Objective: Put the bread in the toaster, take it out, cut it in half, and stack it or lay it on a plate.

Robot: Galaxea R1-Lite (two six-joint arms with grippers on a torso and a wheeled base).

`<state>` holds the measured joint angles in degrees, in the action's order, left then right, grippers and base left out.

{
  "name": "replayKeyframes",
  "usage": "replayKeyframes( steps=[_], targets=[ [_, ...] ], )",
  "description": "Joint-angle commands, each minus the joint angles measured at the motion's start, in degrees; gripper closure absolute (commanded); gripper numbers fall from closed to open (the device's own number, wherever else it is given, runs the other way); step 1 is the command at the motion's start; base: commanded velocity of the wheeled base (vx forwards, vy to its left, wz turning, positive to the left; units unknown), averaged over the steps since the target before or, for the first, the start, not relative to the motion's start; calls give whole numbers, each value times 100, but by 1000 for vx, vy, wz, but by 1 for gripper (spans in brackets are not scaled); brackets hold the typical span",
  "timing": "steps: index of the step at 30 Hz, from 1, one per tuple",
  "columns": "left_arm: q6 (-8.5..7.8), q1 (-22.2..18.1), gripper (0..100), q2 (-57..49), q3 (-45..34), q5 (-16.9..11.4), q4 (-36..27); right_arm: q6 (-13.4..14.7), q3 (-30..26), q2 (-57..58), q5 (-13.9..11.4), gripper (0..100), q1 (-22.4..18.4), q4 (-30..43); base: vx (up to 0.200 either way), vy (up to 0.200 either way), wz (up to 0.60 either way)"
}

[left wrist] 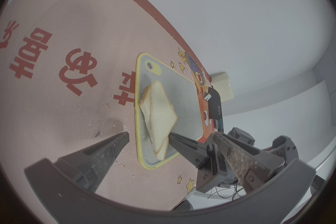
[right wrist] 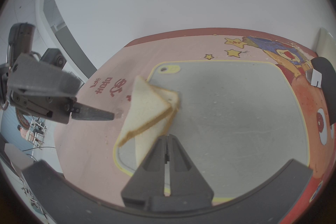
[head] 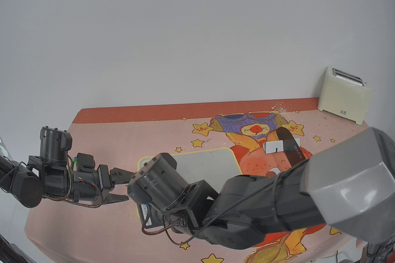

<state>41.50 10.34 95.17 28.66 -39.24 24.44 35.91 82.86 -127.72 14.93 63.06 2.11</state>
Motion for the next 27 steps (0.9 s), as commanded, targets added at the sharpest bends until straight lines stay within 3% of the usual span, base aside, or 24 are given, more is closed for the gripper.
replayKeyframes(
  steps=[1,10,27],
  targets=[
    [8,3,0,54,52,-5,-1,-5,-174,336,1,100,-233,-9,0,0,0],
    [34,21,0,133,113,-22,8,-41,-77,151,10,100,-795,-79,0,0,0],
    [69,21,0,388,105,-5,359,-58,617,-473,1,100,-769,-26,0,0,0]
  ],
)
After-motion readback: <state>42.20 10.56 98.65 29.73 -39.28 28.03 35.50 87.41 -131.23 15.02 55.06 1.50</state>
